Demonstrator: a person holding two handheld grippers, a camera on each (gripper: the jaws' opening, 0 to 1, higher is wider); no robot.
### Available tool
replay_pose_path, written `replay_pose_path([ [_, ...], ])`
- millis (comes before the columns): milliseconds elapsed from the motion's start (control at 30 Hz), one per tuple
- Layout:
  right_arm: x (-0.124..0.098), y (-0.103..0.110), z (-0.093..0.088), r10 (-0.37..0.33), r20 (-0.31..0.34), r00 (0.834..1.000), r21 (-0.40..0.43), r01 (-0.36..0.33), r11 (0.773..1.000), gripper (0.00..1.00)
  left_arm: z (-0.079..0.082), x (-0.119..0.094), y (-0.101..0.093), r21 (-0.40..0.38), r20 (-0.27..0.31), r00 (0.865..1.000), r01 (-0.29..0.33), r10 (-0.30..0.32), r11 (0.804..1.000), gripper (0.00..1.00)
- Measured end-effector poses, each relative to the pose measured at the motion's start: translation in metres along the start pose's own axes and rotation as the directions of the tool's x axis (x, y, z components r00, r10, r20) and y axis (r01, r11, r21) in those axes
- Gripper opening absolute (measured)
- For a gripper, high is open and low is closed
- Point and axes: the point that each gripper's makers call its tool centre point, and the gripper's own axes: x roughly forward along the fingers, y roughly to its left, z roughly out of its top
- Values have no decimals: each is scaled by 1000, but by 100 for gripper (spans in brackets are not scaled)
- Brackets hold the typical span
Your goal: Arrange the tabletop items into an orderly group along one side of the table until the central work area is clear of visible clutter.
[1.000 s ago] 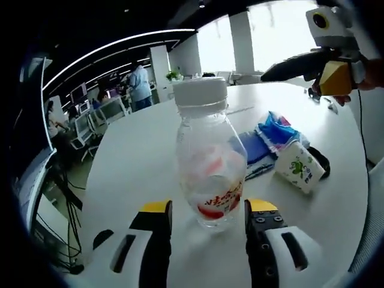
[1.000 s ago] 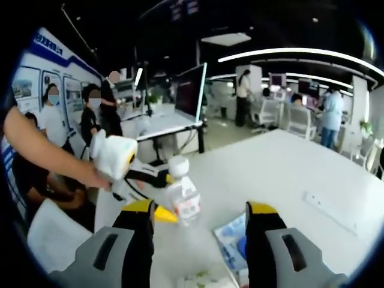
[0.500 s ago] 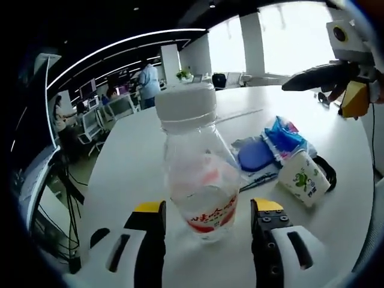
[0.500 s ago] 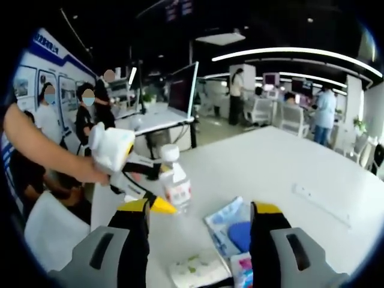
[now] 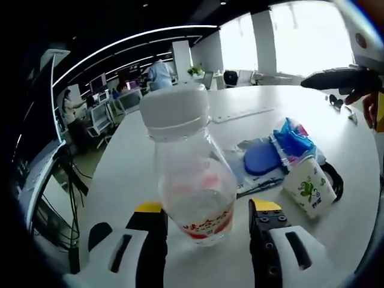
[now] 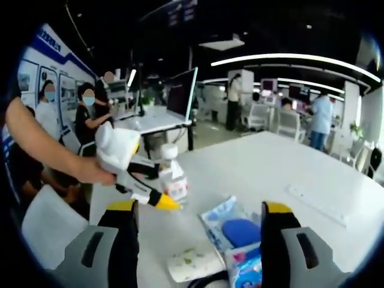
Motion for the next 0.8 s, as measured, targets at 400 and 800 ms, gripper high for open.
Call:
replay_pose_path([
  [400, -26, -11, -11, -47, 10, 999, 24, 47, 999, 84, -8, 7, 3, -11, -30, 999, -45, 44, 999, 43],
  [800, -47, -18, -15, -82, 17, 996, 38, 82, 996, 84, -9, 9, 5, -43, -26, 999, -44, 43, 998, 38],
])
